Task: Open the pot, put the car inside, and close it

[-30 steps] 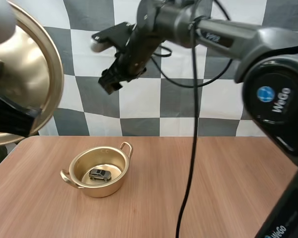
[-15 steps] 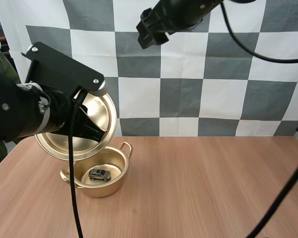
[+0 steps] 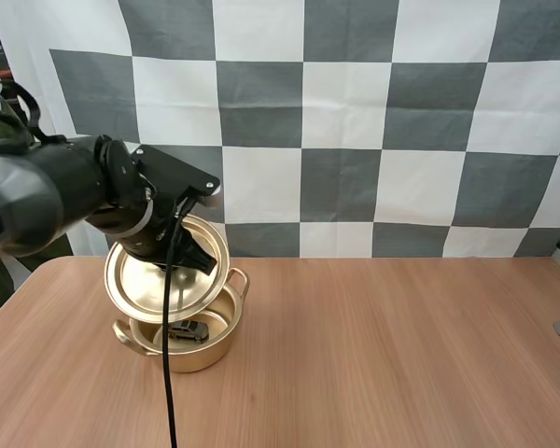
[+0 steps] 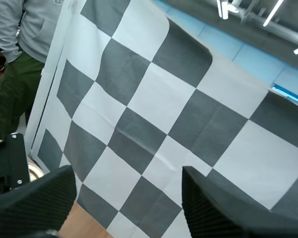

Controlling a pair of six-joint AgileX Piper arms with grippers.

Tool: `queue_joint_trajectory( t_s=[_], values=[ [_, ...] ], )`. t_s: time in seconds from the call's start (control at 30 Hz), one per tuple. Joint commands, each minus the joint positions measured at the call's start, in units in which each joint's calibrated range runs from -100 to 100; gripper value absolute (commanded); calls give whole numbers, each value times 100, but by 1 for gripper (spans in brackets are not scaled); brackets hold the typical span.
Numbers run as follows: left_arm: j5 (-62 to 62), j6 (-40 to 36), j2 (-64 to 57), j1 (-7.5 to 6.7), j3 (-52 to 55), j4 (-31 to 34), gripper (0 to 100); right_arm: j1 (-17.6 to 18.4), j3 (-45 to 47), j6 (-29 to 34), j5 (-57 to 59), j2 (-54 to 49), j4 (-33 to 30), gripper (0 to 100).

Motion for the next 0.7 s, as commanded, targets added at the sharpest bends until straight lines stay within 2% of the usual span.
queue_joint_trajectory(
  t_s=[0.0,0.53,0.67],
  values=[
    [35,5,509,-4,-5,-4,0,-2,8,-4,0,-49,-78,100],
    [-216,29,1194,-4,-5,-4,0,-2,8,-4,0,-176,-159,100],
    [-216,230,1228,-4,-5,-219,0,-2,8,-4,0,-176,-159,100]
  ],
)
